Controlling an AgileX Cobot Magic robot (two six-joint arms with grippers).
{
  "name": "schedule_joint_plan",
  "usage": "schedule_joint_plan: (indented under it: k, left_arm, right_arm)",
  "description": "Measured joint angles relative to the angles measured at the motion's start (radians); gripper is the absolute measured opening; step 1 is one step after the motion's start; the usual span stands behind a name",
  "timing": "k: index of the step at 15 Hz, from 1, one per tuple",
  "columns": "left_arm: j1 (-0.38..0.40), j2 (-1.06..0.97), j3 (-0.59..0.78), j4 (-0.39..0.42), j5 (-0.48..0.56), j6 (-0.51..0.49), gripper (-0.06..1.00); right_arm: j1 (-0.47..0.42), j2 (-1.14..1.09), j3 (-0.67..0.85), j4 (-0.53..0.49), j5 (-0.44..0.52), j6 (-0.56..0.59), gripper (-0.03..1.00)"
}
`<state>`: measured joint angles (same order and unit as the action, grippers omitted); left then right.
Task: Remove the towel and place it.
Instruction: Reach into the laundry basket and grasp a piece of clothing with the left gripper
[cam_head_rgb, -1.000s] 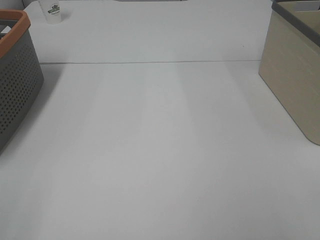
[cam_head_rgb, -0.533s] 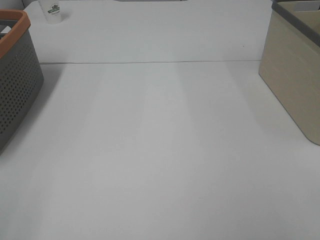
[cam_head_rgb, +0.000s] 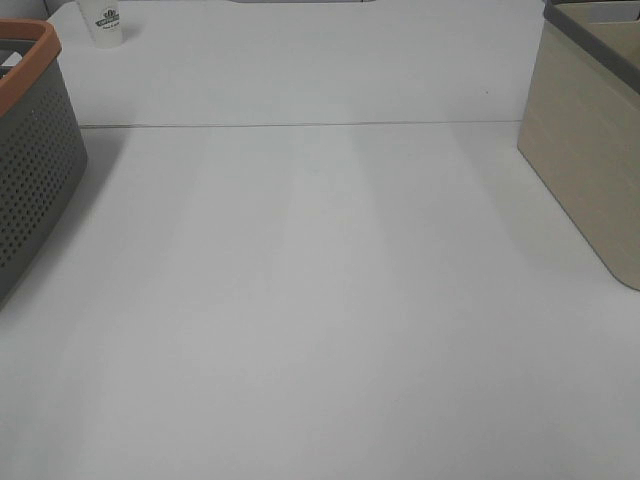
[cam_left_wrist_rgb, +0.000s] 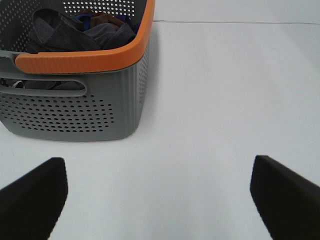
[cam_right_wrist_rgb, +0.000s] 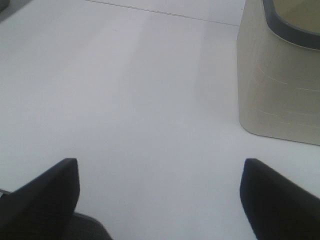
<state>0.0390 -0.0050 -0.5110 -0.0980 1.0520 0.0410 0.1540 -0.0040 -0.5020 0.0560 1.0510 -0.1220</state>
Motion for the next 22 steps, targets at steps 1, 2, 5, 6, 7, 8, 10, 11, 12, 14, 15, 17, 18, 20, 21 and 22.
schedule_joint_plan:
  k: [1, 2, 5, 6, 7, 8, 10, 11, 12, 14, 15, 17, 18, 20, 21, 22]
  left_arm:
    - [0.000, 0.000, 0.000, 0.000, 0.000, 0.000, 0.92]
    - [0.000, 0.000, 0.000, 0.000, 0.000, 0.000, 0.92]
    - [0.000, 0.000, 0.000, 0.000, 0.000, 0.000, 0.92]
    - [0.000, 0.000, 0.000, 0.000, 0.000, 0.000, 0.92]
    - [0.000, 0.000, 0.000, 0.000, 0.000, 0.000, 0.92]
    - [0.000, 0.000, 0.000, 0.003, 0.000, -0.003, 0.92]
    - [0.000, 0.000, 0.000, 0.023, 0.000, -0.033, 0.92]
    - [0.000, 0.000, 0.000, 0.030, 0.000, -0.041, 0.92]
    - [0.000, 0.000, 0.000, 0.037, 0.000, -0.049, 0.92]
    - [0.000, 0.000, 0.000, 0.038, 0.000, -0.052, 0.92]
    - [0.000, 0.000, 0.000, 0.040, 0.000, -0.053, 0.92]
    - [0.000, 0.000, 0.000, 0.041, 0.000, -0.056, 0.92]
    - [0.000, 0.000, 0.000, 0.041, 0.000, -0.060, 0.92]
    - [0.000, 0.000, -0.002, 0.046, -0.001, -0.071, 0.92]
    - [0.000, 0.003, -0.017, 0.056, -0.004, -0.076, 0.92]
    - [0.000, 0.019, -0.039, 0.073, -0.009, -0.088, 0.92]
  right_arm:
    - [0.000, 0.000, 0.000, -0.001, 0.000, 0.007, 0.85]
    - [0.000, 0.000, 0.000, -0.005, 0.000, 0.009, 0.85]
    - [0.000, 0.000, 0.000, -0.008, 0.000, 0.015, 0.85]
    - [0.000, 0.000, 0.000, -0.008, 0.000, 0.014, 0.85]
    - [0.000, 0.000, 0.000, -0.008, 0.000, 0.015, 0.85]
    - [0.000, 0.000, 0.000, -0.008, 0.000, 0.015, 0.85]
    - [0.000, 0.000, 0.000, -0.008, 0.000, 0.015, 0.85]
    - [0.000, 0.000, 0.000, -0.008, 0.000, 0.015, 0.85]
    - [0.000, 0.000, 0.000, -0.008, 0.000, 0.015, 0.85]
    - [0.000, 0.000, 0.000, -0.008, 0.000, 0.015, 0.85]
    - [0.000, 0.000, 0.000, -0.008, 0.000, 0.015, 0.85]
    - [0.000, 0.000, 0.000, -0.008, 0.000, 0.015, 0.85]
    - [0.000, 0.000, 0.000, -0.008, 0.000, 0.015, 0.85]
    - [0.000, 0.000, 0.000, -0.008, 0.000, 0.015, 0.85]
    - [0.000, 0.000, 0.000, -0.008, 0.000, 0.015, 0.85]
    - [0.000, 0.000, 0.000, -0.008, 0.000, 0.015, 0.85]
